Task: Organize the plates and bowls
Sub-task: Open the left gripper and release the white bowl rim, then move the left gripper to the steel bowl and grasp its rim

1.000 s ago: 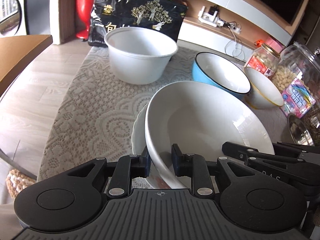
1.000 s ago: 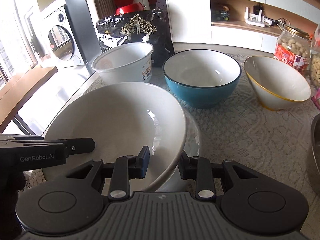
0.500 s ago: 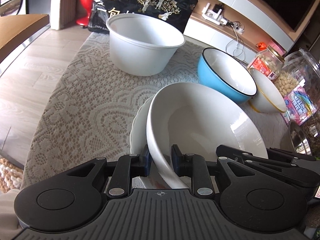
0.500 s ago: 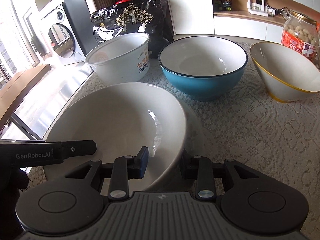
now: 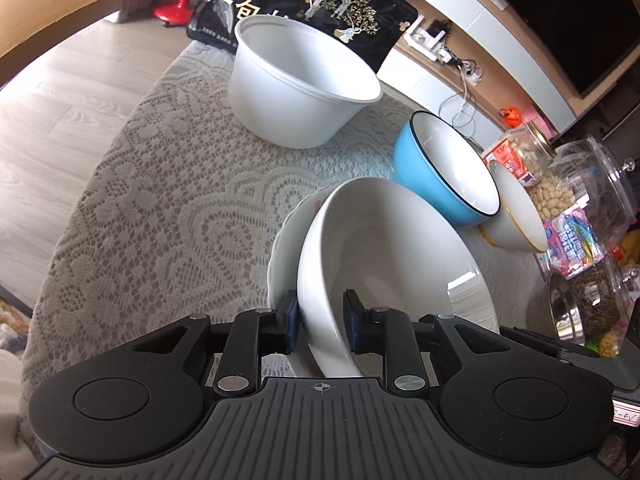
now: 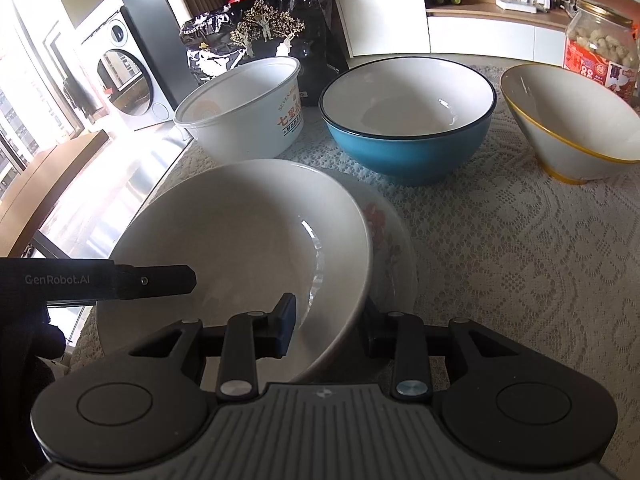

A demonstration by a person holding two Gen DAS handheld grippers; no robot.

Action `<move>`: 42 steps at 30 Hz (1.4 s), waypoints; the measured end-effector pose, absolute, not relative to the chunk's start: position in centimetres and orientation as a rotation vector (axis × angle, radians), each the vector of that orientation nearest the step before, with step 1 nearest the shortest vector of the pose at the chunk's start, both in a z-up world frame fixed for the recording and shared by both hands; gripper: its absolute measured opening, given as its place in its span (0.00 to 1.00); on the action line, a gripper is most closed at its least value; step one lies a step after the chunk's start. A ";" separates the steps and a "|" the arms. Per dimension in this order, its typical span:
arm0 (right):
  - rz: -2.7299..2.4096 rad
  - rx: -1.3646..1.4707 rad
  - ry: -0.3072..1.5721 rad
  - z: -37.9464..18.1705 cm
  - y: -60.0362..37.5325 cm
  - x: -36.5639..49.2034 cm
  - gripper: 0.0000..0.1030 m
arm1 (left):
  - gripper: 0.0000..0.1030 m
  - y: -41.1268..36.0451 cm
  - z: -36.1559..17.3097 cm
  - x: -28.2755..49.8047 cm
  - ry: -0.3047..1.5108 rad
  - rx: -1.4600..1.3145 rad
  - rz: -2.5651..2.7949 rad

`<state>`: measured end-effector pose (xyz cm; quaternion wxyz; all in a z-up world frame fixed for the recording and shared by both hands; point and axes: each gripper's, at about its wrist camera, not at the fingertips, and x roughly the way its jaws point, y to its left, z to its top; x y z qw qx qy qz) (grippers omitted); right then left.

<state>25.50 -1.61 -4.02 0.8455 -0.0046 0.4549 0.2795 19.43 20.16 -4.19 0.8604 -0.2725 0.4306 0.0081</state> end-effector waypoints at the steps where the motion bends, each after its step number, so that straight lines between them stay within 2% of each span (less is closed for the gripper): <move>1: 0.586 -0.011 0.956 -4.0 -1.6 25.4 0.32 | 0.24 20.1 -4.2 19.4 0.900 -0.563 0.017; 13: 0.550 -0.052 0.863 -3.0 -2.3 24.9 0.31 | 0.24 20.6 -3.8 19.0 0.865 -0.573 0.027; 25: 0.549 -0.017 0.863 -3.2 -2.8 25.1 0.27 | 0.24 22.5 -2.8 18.3 0.778 -0.614 0.090; 26: 0.550 -0.016 0.863 -3.2 -2.8 25.2 0.26 | 0.26 22.8 -2.7 18.1 0.765 -0.618 0.100; 31: 0.546 -0.012 0.862 -3.2 -2.8 25.0 0.26 | 0.20 22.9 -2.8 18.3 0.772 -0.636 0.059; 39: 0.550 0.015 0.856 -3.1 -3.3 24.8 0.26 | 0.23 21.4 -2.9 18.8 0.770 -0.576 -0.011; 42: 0.535 0.033 0.811 -1.8 -4.6 24.3 0.29 | 0.23 21.4 -1.6 18.0 0.697 -0.534 0.043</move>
